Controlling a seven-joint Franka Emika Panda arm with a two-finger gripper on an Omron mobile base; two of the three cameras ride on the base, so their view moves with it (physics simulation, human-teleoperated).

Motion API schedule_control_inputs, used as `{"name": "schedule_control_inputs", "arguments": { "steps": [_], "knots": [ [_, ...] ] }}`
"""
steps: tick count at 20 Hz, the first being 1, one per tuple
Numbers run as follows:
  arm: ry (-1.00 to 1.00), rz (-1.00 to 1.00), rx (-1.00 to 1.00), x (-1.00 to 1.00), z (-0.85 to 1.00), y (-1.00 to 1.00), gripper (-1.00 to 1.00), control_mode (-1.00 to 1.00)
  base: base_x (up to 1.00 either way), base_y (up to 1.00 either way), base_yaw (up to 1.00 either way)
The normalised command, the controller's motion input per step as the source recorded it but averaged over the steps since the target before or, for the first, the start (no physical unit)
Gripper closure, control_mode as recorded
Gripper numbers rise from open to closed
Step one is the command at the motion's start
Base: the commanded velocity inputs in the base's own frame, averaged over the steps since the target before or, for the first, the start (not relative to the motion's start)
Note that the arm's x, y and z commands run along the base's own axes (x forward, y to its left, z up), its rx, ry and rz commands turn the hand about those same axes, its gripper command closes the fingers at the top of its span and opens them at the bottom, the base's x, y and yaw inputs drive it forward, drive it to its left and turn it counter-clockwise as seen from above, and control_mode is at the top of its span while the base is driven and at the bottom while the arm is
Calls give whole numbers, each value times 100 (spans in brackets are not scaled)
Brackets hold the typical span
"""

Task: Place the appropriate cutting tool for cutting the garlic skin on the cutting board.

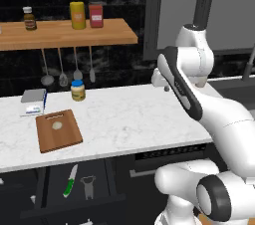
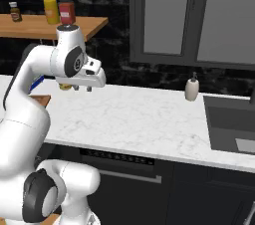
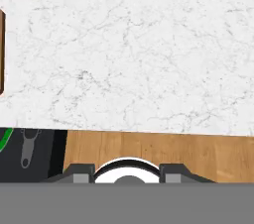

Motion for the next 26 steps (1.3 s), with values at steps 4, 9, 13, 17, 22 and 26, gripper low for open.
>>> {"name": "schedule_control_inputs", "arguments": {
  "steps": [4, 9, 13, 17, 22, 26],
  "knots": [
    [-6, 1, -3, -38, -3, 22, -100, -100, 0, 0, 0],
    [-1, 24, -20, -99, -75, 96, -100, -100, 0, 0, 0],
    [25, 22, -17, -29, -91, 100, -100, -100, 0, 0, 0],
    [31, 10, -12, -6, -86, 100, -100, -100, 0, 0, 0],
    [17, 18, -5, -26, -59, 89, -100, -100, 0, 0, 0],
    [28, -1, 0, 0, -43, 100, -100, -100, 0, 0, 0]
  ]
}}
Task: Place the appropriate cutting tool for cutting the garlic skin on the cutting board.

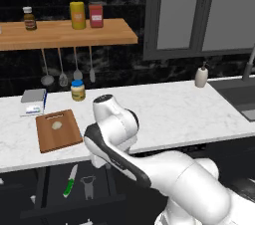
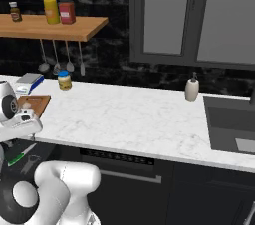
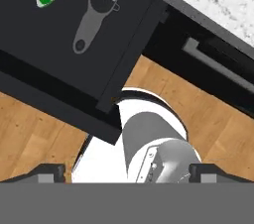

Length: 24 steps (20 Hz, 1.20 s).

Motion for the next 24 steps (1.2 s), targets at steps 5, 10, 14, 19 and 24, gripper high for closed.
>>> {"name": "schedule_control_inputs", "arguments": {
  "steps": [5, 10, 14, 19, 24],
  "knots": [
    [24, -9, 0, 3, -63, 100, -100, -100, 0, 0, 0],
    [4, -16, 0, 28, -62, 76, -100, -100, 0, 0, 0],
    [-2, -13, 2, 20, -56, 39, -100, -100, 0, 0, 0],
    [-1, -14, 1, 14, -62, 19, -100, -100, 0, 0, 0],
    [0, -17, 6, 14, -62, 2, -100, -100, 0, 0, 0]
  ]
}}
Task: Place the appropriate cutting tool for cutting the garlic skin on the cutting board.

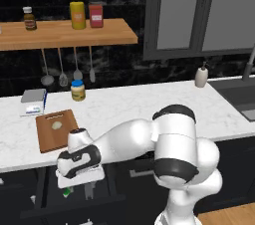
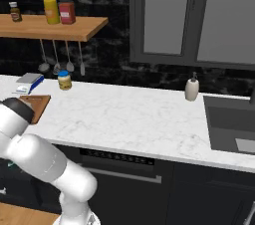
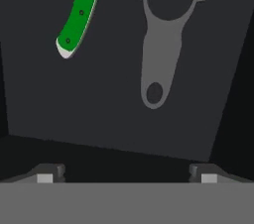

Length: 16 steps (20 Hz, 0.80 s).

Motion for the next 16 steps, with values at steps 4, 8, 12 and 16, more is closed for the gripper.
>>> {"name": "schedule_control_inputs", "arguments": {
  "steps": [4, 8, 12, 16],
  "knots": [
    [0, -14, 1, 24, -47, 6, -100, -100, 0, 0, 0],
    [2, -10, 0, 26, -44, 17, -100, -100, 0, 0, 0],
    [8, -9, -2, 23, -40, 31, -100, -100, 0, 0, 0],
    [9, -3, -2, 2, -41, 23, -100, -100, 0, 0, 0]
  ]
}}
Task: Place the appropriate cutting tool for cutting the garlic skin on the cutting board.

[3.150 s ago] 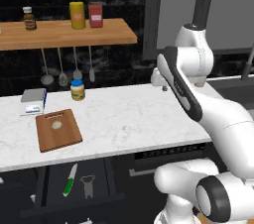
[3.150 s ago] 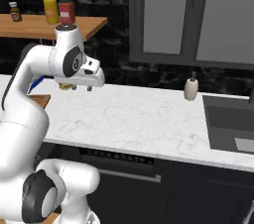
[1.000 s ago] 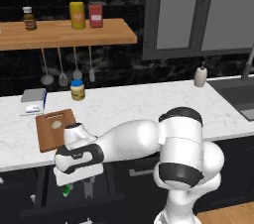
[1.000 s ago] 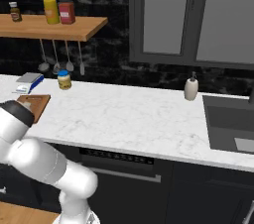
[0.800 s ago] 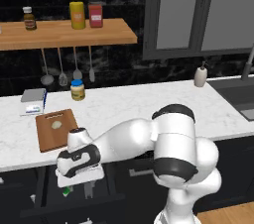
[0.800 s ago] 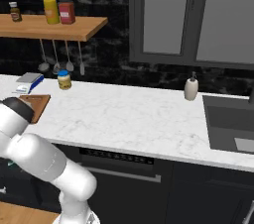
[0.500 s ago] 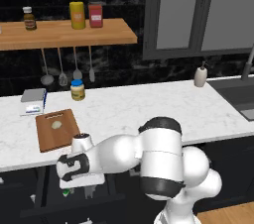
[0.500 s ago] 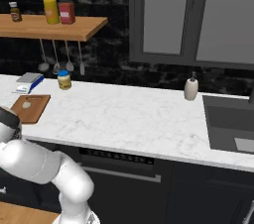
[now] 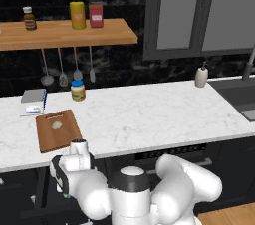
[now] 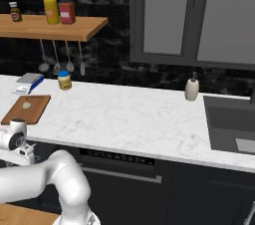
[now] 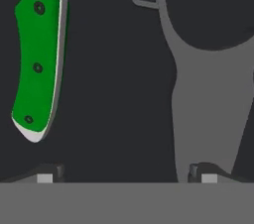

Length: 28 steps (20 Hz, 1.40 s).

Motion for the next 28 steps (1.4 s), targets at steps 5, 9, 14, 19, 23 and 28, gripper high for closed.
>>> {"name": "schedule_control_inputs", "arguments": {
  "steps": [5, 9, 14, 19, 23, 28],
  "knots": [
    [4, 0, 0, -25, -30, 7, -100, -100, 0, 0, 0],
    [2, 0, 0, -62, -18, 0, -100, -100, 0, 0, 0],
    [8, 0, 0, -73, -7, 0, -100, -100, 0, 0, 0],
    [9, 0, 0, -84, 0, 0, -100, -100, 0, 0, 0],
    [0, -1, 0, -32, 20, 8, -100, -100, 0, 0, 0],
    [-10, -8, -4, 19, 26, 35, -100, -100, 0, 0, 0]
  ]
}}
